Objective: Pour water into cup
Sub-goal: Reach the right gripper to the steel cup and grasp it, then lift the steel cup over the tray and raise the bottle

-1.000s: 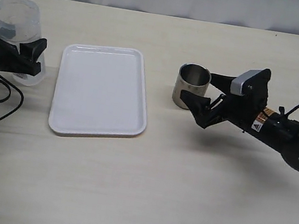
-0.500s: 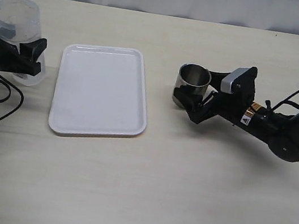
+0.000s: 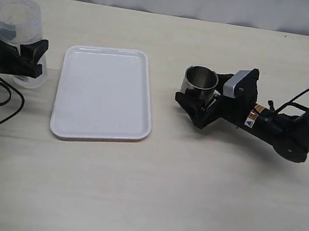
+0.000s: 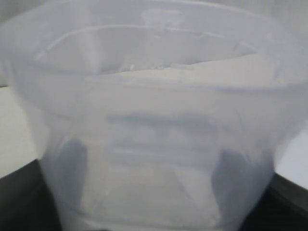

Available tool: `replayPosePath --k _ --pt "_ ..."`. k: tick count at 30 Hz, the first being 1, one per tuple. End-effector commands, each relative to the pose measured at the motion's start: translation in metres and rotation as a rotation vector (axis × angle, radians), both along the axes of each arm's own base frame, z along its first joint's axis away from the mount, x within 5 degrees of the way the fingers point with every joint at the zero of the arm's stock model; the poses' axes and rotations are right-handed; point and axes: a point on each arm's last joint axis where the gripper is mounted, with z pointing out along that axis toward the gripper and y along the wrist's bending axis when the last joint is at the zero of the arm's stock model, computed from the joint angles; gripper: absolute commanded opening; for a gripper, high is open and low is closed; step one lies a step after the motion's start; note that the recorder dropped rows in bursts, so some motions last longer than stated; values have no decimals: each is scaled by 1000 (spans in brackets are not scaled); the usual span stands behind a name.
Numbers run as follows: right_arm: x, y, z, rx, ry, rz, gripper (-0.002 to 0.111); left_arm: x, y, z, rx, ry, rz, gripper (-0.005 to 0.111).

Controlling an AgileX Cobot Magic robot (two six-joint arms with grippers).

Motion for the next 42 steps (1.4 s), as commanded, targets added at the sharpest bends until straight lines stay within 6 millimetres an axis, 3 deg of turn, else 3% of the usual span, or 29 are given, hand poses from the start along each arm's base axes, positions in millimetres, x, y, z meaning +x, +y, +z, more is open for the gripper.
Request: replayPosePath --k 1,15,18,21,27,42 --pt "0 13 3 14 -20 36 87 1 -3 2 -6 -11 -14 0" --pt "0 20 4 10 -36 30 84 1 -3 2 -6 -11 -14 0" --pt "0 20 4 10 -36 30 71 1 -3 2 -6 -11 -14 0" --pt "0 20 4 10 -36 30 51 1 -3 2 -6 -11 -14 0" --pt "-5 24 3 -9 -37 100 5 1 -3 2 -5 -11 -16 0" --pt "-11 31 37 8 -34 250 4 -1 -7 1 2 -11 -67 0"
